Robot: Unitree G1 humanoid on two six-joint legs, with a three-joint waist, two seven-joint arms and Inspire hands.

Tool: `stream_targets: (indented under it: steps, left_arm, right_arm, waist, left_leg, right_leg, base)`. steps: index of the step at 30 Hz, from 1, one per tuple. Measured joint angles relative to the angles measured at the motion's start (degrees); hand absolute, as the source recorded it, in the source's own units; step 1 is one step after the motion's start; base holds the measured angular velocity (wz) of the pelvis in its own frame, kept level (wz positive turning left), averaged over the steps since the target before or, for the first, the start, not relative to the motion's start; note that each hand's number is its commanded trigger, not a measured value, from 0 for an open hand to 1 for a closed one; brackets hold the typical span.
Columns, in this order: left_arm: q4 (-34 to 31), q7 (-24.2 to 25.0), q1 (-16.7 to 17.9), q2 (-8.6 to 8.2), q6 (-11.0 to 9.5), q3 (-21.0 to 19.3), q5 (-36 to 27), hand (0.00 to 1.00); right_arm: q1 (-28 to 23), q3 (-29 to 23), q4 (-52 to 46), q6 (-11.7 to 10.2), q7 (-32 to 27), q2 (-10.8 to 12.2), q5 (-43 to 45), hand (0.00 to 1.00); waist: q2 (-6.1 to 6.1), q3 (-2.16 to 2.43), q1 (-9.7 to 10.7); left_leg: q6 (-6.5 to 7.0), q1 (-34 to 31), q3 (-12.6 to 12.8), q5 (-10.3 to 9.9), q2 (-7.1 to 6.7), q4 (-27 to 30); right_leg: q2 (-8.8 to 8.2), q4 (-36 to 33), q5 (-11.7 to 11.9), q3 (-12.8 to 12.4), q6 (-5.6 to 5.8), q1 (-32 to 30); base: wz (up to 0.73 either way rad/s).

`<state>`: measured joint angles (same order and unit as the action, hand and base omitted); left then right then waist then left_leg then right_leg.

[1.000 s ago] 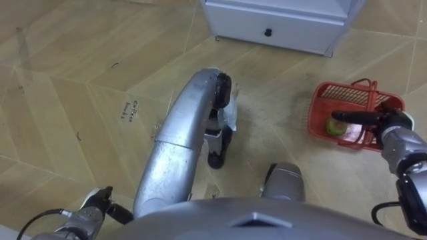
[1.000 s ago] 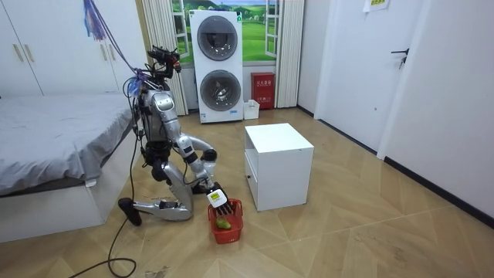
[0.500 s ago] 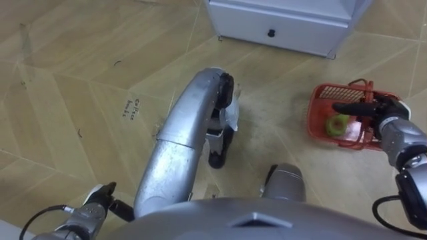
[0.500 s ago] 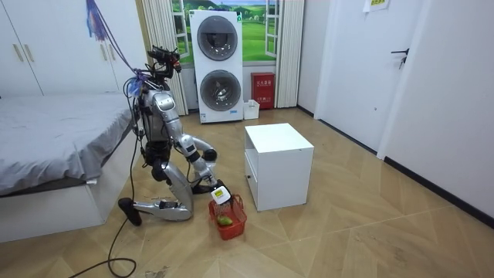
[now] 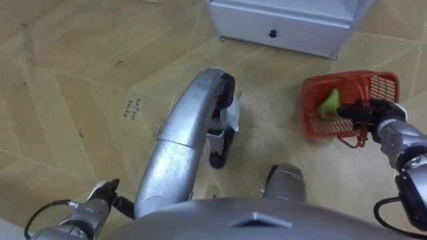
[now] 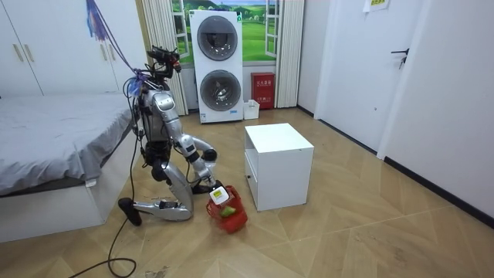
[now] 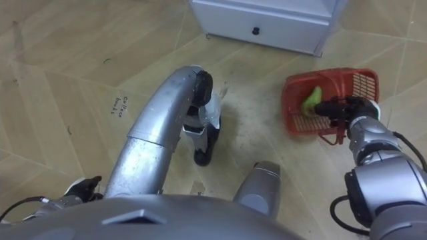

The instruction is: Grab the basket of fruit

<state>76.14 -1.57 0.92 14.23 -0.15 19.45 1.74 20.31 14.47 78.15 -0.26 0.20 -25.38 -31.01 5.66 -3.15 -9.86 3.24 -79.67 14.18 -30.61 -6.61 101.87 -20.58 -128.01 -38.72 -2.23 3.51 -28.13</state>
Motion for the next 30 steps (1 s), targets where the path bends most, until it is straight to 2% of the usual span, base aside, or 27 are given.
stream_targets:
  steps: [4, 14, 18, 20, 25, 26, 28, 30]
  left_arm:
    - [0.52, 0.00, -0.96, -1.11, 0.05, 0.00, -0.02, 0.00]
    - [1.54, 1.06, -2.70, -1.50, 0.25, -0.03, -0.07, 0.00]
    - [1.52, 1.27, -2.75, -1.50, 0.29, -0.09, -0.01, 0.00]
    - [1.51, 1.29, -2.62, -1.56, 0.29, -0.09, -0.06, 0.00]
    - [1.48, 1.96, -3.33, -1.28, 0.44, -1.34, 0.00, 0.00]
    - [1.48, 2.13, -3.59, -1.24, 0.46, -1.55, 0.02, 0.00]
    - [1.08, 2.38, -4.16, -0.75, 0.56, -1.59, 0.04, 0.00]
    - [0.96, 2.54, -4.85, -0.12, 0.65, -1.60, -0.01, 0.00]
  right_arm:
    - [-0.17, 0.01, 0.23, 0.02, 0.77, 0.38, -0.04, 1.00]
    - [-0.45, 0.03, 0.44, 0.36, 1.35, 0.91, -0.18, 1.00]
    - [-0.49, 0.07, -0.11, 0.51, 2.03, 2.63, -2.70, 1.00]
    - [-0.56, 0.06, -0.92, 1.18, 2.72, 3.25, -4.91, 1.00]
    - [-0.73, -0.01, -7.90, 1.56, 3.90, 4.54, -11.95, 1.00]
    - [-0.78, -0.01, -8.77, 1.57, 4.03, 4.72, -12.85, 1.00]
    - [-0.82, 0.01, -11.98, 1.58, 4.34, 5.32, -15.55, 1.00]
    - [-0.99, 0.01, -14.35, 1.58, 4.57, 5.58, -16.43, 1.00]
  waist:
    - [0.10, -0.06, -0.02]
    - [0.29, -0.16, 0.03]
    - [0.23, -0.10, 0.02]
    - [0.52, -0.18, 0.05]
    - [1.11, -0.50, 0.22]
    - [1.28, -0.51, 0.20]
    - [1.80, -0.23, 0.34]
    - [2.57, -0.33, 0.79]
  left_leg:
    - [0.00, -0.04, -0.29, 0.01, 0.13, 0.21]
    - [0.01, -0.12, -0.60, 0.05, 0.35, 0.74]
    - [0.04, 0.00, -1.20, 0.07, 0.43, 1.07]
    - [0.05, 0.04, -1.36, 0.08, 0.45, 1.14]
    - [-0.32, -0.01, -3.44, -0.13, 0.90, 2.55]
    - [-0.40, 0.04, -3.61, -0.17, 0.90, 2.66]
    - [-0.38, 0.16, -4.14, -0.19, 0.88, 3.12]
    - [-0.20, 0.41, -4.61, -0.33, 0.51, 3.42]
  right_leg:
    - [0.41, -0.13, -0.02, 0.00, 0.03, 0.02]
    - [0.91, -0.24, -0.09, 0.11, -0.06, 0.41]
    - [1.69, -0.26, -0.07, 0.00, -0.04, 0.91]
    - [1.84, -0.29, -0.07, -0.03, -0.04, 1.05]
    - [3.96, -0.27, -0.14, 0.80, -0.24, 2.38]
    - [4.13, -0.27, -0.16, 0.88, -0.27, 2.54]
    - [4.72, -0.10, -0.18, 1.25, -0.32, 3.32]
    - [4.85, 0.28, -0.19, 1.91, -0.34, 4.27]
  base:
    - [0.00]
    - [0.00]
    - [0.00]
    - [0.00]
    - [-0.04]
    - [0.00]
    - [0.00]
    - [0.10]
